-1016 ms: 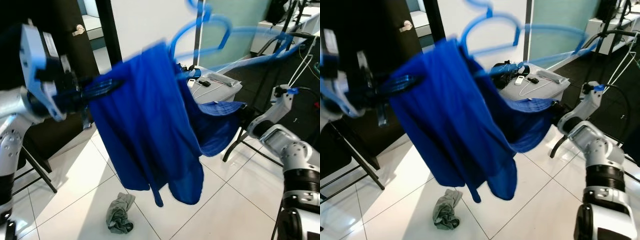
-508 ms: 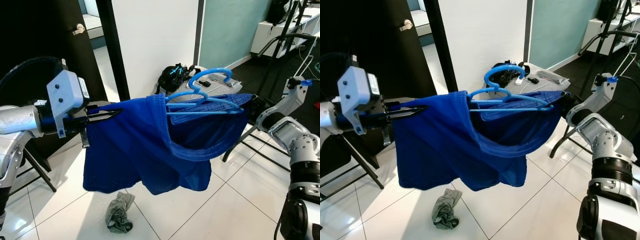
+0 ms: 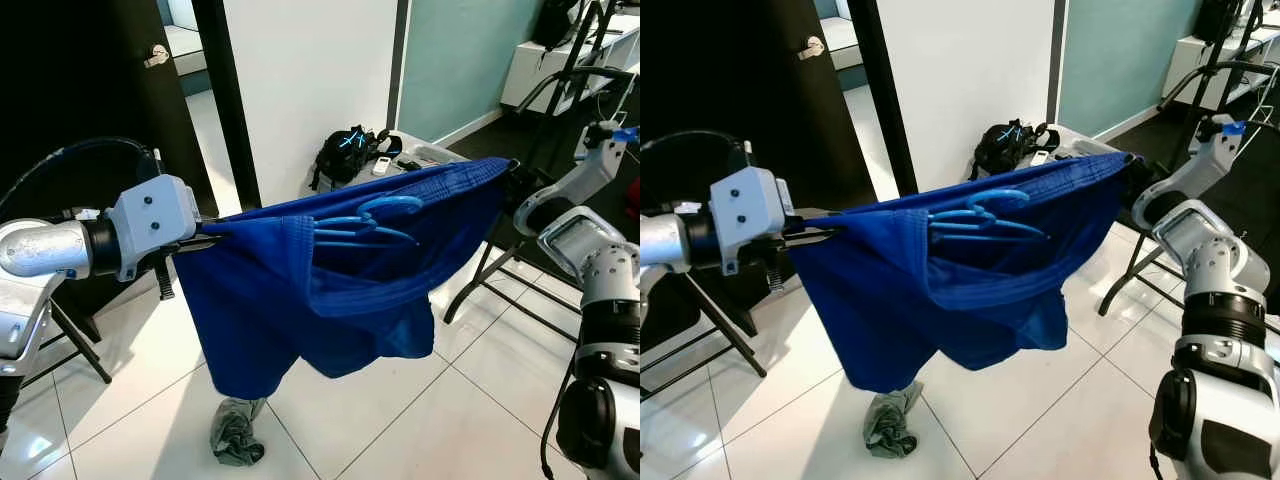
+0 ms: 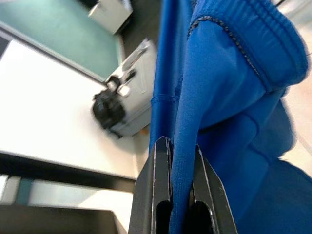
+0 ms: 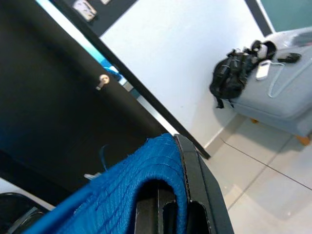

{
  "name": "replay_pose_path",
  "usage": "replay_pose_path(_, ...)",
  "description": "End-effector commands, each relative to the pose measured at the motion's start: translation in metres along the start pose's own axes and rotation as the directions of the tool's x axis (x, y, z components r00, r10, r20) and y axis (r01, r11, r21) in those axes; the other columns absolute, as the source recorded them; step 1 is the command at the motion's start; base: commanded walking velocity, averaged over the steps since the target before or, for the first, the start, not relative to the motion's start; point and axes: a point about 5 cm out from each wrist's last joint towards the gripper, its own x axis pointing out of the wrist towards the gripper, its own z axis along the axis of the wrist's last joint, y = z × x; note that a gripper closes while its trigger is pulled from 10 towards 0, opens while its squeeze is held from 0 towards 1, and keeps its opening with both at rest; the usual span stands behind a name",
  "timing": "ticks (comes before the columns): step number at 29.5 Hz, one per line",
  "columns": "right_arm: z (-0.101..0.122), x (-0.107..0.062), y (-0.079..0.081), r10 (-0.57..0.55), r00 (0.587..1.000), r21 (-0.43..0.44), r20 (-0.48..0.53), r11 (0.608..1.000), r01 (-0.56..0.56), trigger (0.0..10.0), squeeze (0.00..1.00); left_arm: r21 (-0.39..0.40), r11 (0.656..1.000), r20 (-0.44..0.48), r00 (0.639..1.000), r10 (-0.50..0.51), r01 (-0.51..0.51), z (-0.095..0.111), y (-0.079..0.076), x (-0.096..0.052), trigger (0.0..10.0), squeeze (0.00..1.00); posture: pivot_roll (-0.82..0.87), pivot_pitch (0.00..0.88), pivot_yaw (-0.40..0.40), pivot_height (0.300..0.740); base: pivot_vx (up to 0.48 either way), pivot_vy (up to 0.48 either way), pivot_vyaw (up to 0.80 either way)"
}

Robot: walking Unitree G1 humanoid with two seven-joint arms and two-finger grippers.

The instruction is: Hang hanger

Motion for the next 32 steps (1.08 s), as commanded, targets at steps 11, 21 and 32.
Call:
replay_pose_path(11, -0.039, 0.004, 0.1, 0.429, 0.891, -0.02, -0.148, 0.899, -0.437, 0.0, 0.0, -0.031, 0.96, -0.017, 0.96, 0.279, -0.28, -0.007, -0.012, 0.038, 10.0, 0.0, 0.0, 0.0, 0.028, 0.74, 0.0, 0.0, 0.0)
replay_pose_path(21, -0.052, 0.004, 0.118, 0.467, 0.864, -0.057, -0.188, 0.873, -0.484, 0.0, 0.0, -0.022, 0.942, -0.01, 0.942, 0.336, -0.336, -0.004, -0.014, 0.047, 10.0, 0.0, 0.01, 0.0, 0.029, 0.74, 0.0, 0.0, 0.0)
replay_pose_path(32, -0.046, -0.001, 0.105, 0.399, 0.905, -0.092, -0.148, 0.905, -0.415, 0.0, 0.0, -0.1, 0.73, -0.166, 0.735, 0.658, -0.676, -0.025, 0.021, 0.023, 10.0, 0.0, 0.0, 0.0, 0.031, 0.74, 0.0, 0.0, 0.0)
